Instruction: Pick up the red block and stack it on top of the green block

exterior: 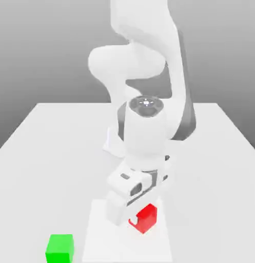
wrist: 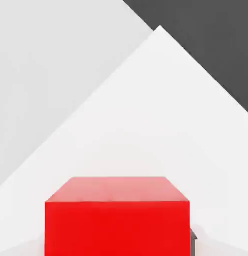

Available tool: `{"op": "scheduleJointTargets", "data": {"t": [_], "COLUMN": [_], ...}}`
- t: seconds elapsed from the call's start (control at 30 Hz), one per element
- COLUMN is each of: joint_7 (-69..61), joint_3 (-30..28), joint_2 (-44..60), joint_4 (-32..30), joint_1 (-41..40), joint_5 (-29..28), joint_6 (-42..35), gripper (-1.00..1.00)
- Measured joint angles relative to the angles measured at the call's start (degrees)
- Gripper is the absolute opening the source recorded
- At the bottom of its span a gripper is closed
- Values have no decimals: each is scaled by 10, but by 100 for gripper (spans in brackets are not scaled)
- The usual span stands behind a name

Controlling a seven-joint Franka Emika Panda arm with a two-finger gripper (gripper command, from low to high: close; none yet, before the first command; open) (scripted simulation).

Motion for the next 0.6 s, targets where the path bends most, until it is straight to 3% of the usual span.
{"op": "scheduleJointTargets", "data": {"t": [0.1, 0.3, 0.47, 0.5, 0.6], "joint_7": [42, 179, 185, 180, 180], "joint_3": [-22, -97, -96, -91, -91], "joint_2": [-16, 26, 112, 125, 125], "joint_4": [29, 147, 183, 184, 184], "joint_1": [-26, -89, -120, -124, -124], "joint_5": [2, 31, 80, 88, 88], "joint_6": [-46, -125, -78, -66, -67], "gripper": [-100, -100, -100, 100, 100]}}
